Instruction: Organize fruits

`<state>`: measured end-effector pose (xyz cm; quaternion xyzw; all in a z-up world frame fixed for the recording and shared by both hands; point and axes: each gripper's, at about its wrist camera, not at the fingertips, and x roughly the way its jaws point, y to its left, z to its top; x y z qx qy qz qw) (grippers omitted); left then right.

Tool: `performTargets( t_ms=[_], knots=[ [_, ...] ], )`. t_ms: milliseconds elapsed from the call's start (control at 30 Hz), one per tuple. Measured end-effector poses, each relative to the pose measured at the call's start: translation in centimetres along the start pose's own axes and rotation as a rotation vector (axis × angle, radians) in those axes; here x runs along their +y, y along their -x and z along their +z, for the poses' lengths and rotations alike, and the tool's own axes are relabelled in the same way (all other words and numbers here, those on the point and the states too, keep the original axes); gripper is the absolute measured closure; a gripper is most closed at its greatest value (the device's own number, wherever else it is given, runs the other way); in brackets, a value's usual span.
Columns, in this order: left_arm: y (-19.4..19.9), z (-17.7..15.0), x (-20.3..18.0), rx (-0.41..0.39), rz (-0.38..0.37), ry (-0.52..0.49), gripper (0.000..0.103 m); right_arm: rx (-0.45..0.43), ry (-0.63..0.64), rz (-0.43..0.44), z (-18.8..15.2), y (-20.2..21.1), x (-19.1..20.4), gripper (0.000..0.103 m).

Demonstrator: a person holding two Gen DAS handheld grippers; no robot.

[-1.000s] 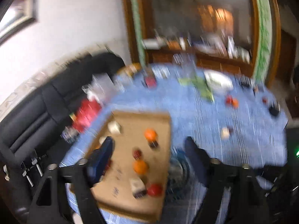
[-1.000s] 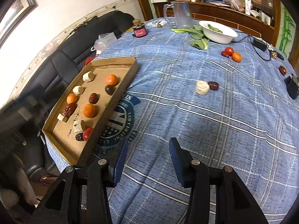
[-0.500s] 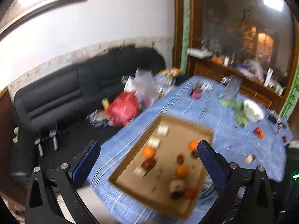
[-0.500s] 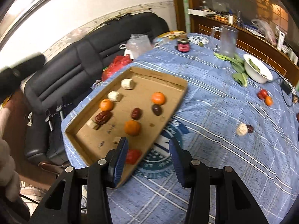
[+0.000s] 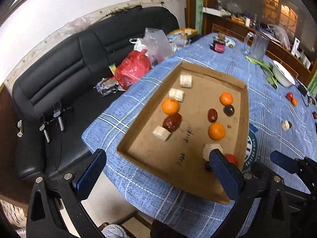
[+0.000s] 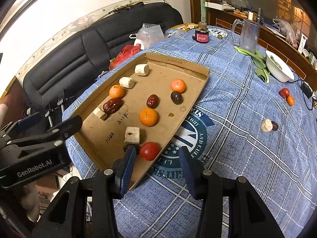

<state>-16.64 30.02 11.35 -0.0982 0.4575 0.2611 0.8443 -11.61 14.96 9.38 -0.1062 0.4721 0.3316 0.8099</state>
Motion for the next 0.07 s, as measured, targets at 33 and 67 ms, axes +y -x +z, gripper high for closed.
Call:
performTargets(
  t_ms=[33,67],
  knots=[
    [-0.17,0.03,-0.08,0.004,-0.001,-0.003,0.0,-0.001,0.0,-0.001,-0.01,0.05,0.02,0.053],
    [-0.24,0.11,-0.21,0.005,-0.002,-0.008,0.0,-0.003,-0.001,-0.002,-0.02,0.1,0.01,0.053]
  ],
)
